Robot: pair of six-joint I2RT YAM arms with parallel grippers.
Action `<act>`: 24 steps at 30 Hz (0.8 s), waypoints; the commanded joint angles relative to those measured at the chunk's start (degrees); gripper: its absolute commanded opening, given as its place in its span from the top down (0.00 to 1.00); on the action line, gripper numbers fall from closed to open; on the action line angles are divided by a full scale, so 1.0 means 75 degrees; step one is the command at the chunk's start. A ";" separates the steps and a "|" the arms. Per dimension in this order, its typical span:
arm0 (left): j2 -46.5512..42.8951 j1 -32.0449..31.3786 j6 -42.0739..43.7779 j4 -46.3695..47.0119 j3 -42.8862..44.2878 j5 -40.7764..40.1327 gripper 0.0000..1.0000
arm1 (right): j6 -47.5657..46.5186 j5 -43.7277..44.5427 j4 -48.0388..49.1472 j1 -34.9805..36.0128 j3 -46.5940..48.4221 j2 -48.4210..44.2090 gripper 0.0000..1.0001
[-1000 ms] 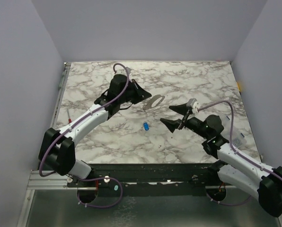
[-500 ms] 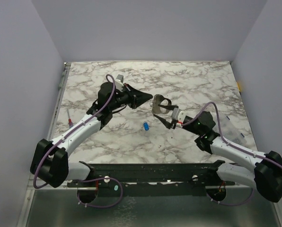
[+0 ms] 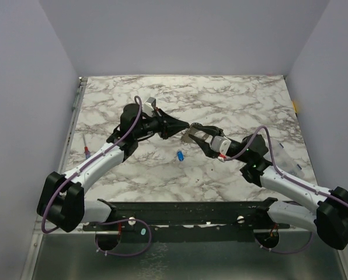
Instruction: Put the keys on the keyring
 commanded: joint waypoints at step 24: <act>-0.0656 0.0032 -0.0501 0.0076 -0.0286 0.0819 1.00 | -0.2169 0.1209 -0.1080 0.0801 0.0526 0.0367 0.79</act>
